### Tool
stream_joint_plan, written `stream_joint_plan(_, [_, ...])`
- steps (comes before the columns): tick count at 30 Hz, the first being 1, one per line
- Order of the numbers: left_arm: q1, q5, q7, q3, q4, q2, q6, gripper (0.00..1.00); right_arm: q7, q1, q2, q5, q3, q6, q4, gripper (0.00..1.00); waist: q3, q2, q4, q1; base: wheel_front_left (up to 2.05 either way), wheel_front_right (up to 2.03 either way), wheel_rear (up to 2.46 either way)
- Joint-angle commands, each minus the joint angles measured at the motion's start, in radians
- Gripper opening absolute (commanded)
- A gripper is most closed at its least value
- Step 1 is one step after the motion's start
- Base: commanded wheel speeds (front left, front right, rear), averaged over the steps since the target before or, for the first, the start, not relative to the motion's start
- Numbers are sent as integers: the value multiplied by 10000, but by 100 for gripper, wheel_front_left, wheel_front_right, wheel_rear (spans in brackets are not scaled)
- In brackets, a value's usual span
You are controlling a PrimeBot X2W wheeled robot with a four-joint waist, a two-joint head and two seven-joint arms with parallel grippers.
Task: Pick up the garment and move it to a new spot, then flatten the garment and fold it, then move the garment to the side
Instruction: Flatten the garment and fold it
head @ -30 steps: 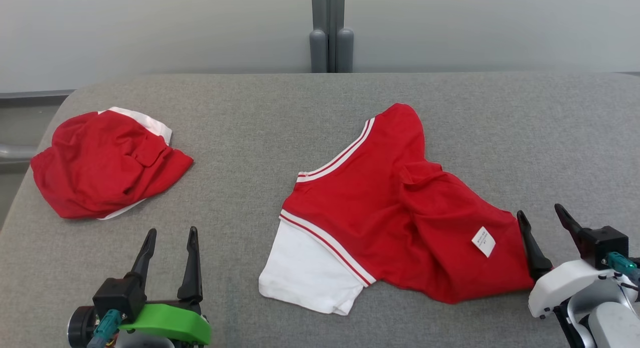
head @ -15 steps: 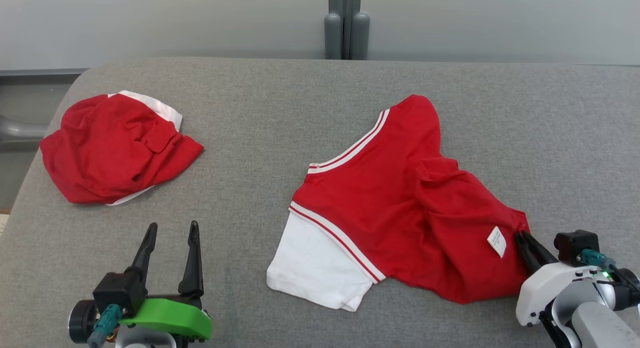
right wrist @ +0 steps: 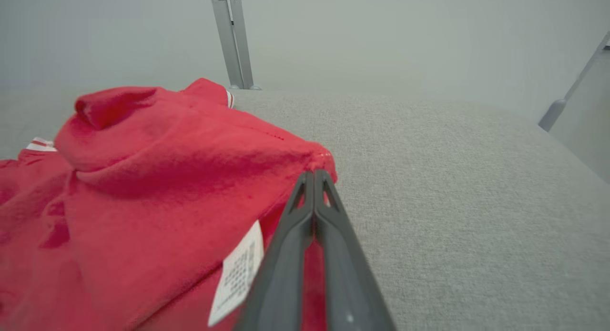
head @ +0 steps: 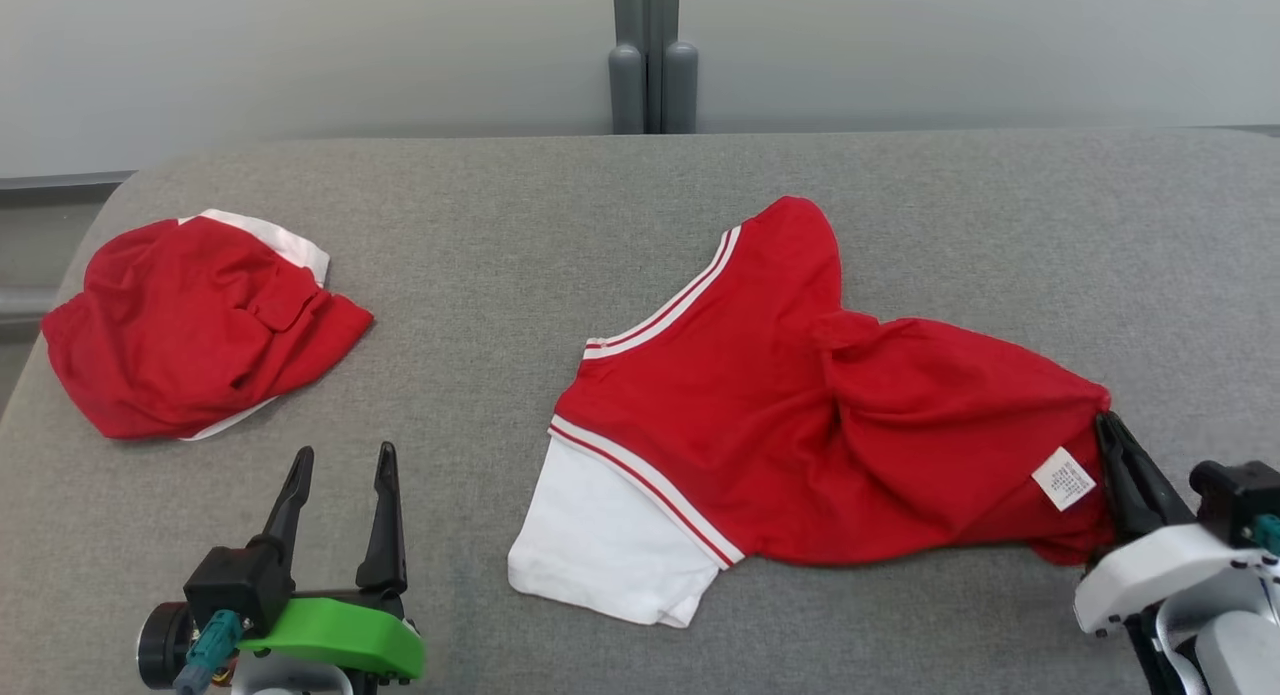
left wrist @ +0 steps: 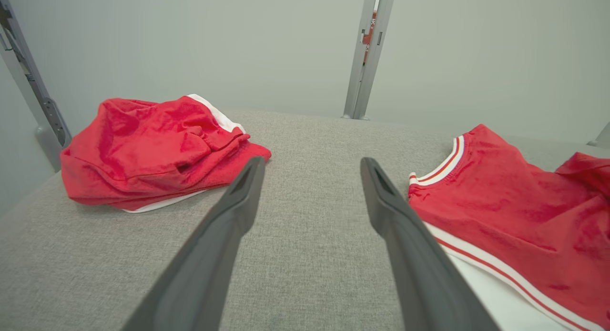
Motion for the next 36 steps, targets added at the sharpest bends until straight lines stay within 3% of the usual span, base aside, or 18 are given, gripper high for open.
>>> stream_joint_plan(1, [78, -91, -5, -15, -30, 18, 35, 100, -32, 464, 103, -154, -283, -18, -373, 0, 32, 0, -144, 0, 0, 0, 0])
stream_joint_plan(5, [44, -104, -5, -25, -52, 18, 58, 100, -34, 1650, 647, -494, -1289, -18, -1589, 0, 136, 0, -351, 0, 0, 0, 0])
stream_joint_plan(12, [-119, -52, -4, -40, -27, 18, 28, 100, -36, 2548, 1231, -540, -2070, -18, -1723, 0, 221, 0, -550, 0, 0, 0, 0])
stream_joint_plan(13, [-128, -35, -4, -31, -22, 18, 19, 100, -36, 2564, 1277, -621, -2212, -18, -1687, 41, 219, 0, -570, 0, 0, 0, 0])
stream_joint_plan(14, [-130, -22, -4, -23, -19, 18, 13, 100, -36, 2571, 1365, -652, -2276, -18, -1639, 88, 215, 0, -585, 0, 0, 0, 0])
stream_joint_plan(15, [-126, -9, -4, -9, -18, 18, 4, 100, -36, 2524, 1459, -713, -2341, -18, -1704, 100, 209, 0, -600, 0, 0, 0, 0])
stream_joint_plan(22, [-99, 91, -4, 75, 19, 18, -43, 100, -37, 2289, 1665, -908, -2469, -18, -2250, 100, 111, 0, -571, 0, 0, 0, 0])
stream_joint_plan(36, [249, 257, -4, 309, 77, 32, -83, 100, -38, 2269, 1956, -1223, -1648, -18, -3584, 100, -532, 0, -240, 0, 0, 0, 0])
